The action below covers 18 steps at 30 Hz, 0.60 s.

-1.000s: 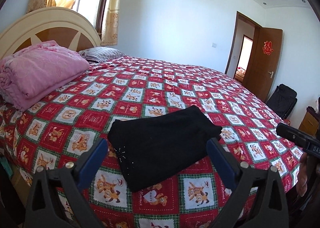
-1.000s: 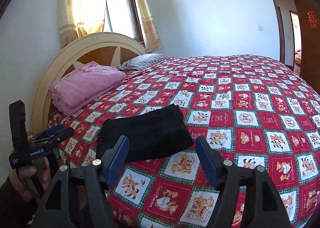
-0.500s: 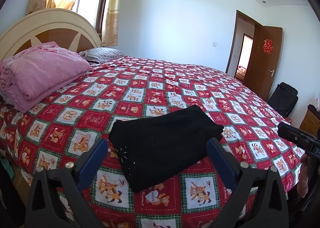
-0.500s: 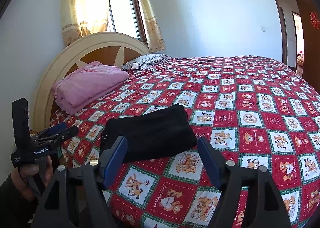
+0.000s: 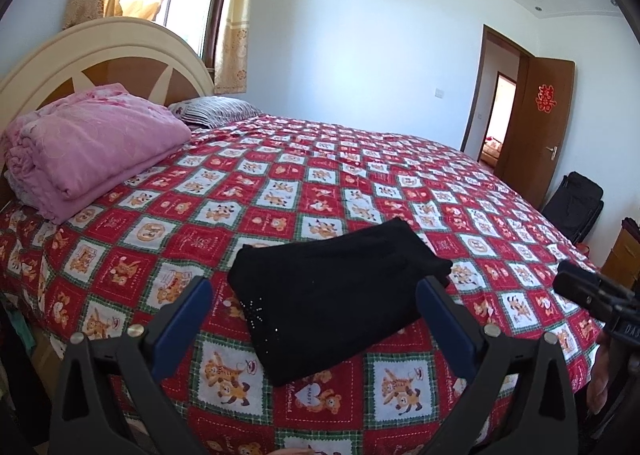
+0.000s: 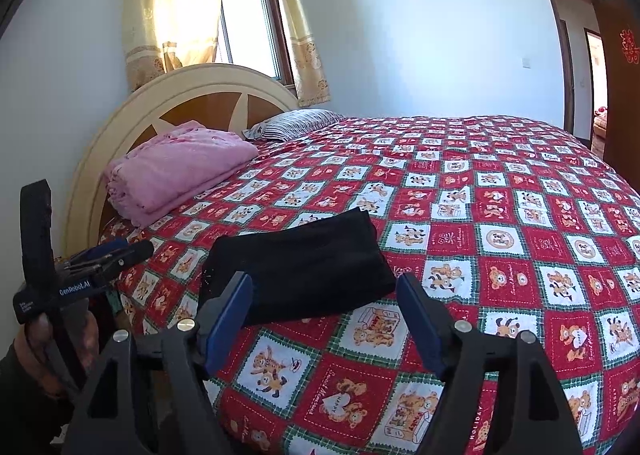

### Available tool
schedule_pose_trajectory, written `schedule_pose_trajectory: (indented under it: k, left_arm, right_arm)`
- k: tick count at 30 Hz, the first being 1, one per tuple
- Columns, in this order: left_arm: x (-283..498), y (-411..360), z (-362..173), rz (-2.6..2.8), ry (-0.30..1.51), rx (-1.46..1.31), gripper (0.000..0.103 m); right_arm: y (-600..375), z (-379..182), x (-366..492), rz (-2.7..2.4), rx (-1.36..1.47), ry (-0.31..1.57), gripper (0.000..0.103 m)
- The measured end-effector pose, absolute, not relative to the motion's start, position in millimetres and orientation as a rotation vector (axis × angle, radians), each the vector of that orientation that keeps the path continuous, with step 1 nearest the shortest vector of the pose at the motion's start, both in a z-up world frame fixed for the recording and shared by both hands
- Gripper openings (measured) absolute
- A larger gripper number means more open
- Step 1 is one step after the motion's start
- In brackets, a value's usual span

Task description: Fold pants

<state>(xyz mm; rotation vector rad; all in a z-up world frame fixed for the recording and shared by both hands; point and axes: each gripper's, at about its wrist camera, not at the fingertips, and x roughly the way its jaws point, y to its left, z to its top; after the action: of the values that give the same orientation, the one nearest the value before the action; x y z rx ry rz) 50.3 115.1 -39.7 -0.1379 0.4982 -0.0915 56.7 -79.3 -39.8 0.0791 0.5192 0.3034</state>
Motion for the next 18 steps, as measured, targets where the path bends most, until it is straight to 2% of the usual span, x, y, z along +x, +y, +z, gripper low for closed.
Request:
schedule_pose_trajectory:
  k: [18]
  left_arm:
    - [42.5, 110.5, -32.8, -0.077, 0.43, -0.101, 0.103]
  right_arm:
    - [-64.0, -49.2, 55.9, 0.327, 0.049, 0.542, 0.076]
